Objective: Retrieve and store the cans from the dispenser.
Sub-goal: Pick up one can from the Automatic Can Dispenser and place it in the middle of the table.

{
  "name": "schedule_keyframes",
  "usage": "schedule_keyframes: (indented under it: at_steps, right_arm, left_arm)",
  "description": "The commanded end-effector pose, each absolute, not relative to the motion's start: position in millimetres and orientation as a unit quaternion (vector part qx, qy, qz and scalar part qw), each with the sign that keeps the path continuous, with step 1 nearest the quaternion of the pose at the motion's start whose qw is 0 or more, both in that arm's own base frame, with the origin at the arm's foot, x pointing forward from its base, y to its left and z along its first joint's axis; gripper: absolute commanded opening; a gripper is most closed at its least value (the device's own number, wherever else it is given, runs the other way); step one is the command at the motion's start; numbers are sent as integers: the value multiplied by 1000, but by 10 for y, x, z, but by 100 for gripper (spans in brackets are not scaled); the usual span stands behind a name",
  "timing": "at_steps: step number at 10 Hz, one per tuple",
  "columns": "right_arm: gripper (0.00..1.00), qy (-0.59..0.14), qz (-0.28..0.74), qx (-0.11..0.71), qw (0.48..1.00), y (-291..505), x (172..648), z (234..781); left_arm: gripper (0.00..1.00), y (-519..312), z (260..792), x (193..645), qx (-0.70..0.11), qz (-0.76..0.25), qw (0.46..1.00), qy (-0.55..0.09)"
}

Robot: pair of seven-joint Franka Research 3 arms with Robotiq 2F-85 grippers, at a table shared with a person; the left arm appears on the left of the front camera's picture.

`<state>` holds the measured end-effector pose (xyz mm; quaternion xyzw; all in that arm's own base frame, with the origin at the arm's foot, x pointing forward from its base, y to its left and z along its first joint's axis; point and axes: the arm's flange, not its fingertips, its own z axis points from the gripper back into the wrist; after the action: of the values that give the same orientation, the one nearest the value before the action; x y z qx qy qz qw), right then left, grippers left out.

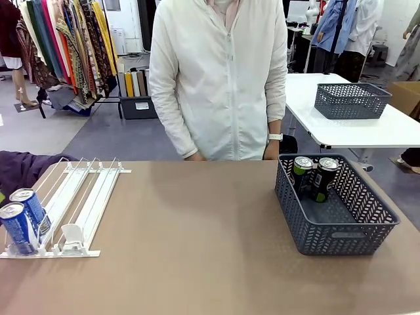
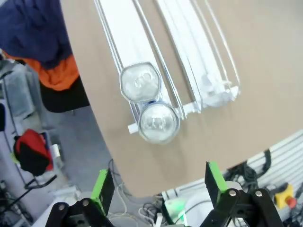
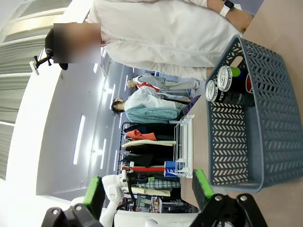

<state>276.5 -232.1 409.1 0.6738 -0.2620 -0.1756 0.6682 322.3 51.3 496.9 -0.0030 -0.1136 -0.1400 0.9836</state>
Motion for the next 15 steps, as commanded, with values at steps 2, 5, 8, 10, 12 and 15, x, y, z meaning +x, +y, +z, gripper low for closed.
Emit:
schedule_keyframes:
  at_steps: [2,5,8,10,12,15]
  right_arm:
    - [100,-256,-174,675,670,-2325,2741,4130]
    - [100,-256,-174,675,670,-2325,2741,4130]
    - [100,-256,-174,675,670,-2325,2741,4130]
    - [100,-256,-174,675,670,-2325,2741,4130]
    - [100,-256,-174,675,670,-2325,2741,4130]
    - [100,-256,-174,675,670,-2325,2741,4130]
  left_arm:
    - [100,438,4552,3360,-15,-86,989,-122]
    - [100,311,4238,3448,-21,-60,993,-99]
    - [100,256,4032,3506,-12,-47,996,-82]
    - [100,284,3934,3492,-9,-43,997,-67]
    - [100,291,3852,3465,-4,-44,998,-55]
    - [100,332,3825,3455,1,-38,998,-44]
